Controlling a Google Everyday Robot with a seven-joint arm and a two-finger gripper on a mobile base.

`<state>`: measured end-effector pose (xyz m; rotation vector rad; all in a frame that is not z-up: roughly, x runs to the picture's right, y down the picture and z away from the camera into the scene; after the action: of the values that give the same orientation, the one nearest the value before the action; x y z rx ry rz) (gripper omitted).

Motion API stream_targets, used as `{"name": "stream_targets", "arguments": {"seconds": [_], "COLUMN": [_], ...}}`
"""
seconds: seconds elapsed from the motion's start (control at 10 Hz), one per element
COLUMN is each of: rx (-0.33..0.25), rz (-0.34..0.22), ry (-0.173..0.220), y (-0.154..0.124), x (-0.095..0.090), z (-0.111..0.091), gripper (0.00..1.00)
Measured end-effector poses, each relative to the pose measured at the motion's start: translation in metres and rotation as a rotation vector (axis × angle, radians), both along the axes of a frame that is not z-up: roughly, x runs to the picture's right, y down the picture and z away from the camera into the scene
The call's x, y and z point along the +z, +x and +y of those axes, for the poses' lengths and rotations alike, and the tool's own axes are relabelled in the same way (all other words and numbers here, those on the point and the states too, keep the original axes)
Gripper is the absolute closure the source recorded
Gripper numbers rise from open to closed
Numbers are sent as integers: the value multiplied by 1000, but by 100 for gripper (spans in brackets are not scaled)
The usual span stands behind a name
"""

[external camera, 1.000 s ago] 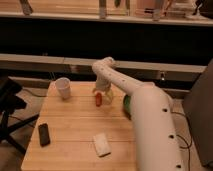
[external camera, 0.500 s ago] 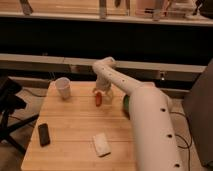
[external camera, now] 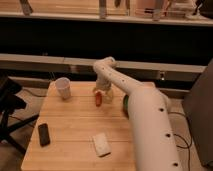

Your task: Drag the pepper across the table

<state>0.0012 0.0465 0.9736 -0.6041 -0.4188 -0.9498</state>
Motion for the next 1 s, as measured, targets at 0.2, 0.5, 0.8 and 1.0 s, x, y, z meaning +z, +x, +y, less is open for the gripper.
{"name": "stream_targets", "arguments": {"seconds": [0.2, 0.5, 0.8, 1.0], "rx": [-1, -1, -2, -4], "rz": [-3, -4, -6, -8], "ry": [0, -1, -1, -1], "y": [-1, 0, -1, -2], "x": [2, 4, 6, 7], "z": [-1, -1, -1, -1], "gripper": [20, 20, 20, 20]}}
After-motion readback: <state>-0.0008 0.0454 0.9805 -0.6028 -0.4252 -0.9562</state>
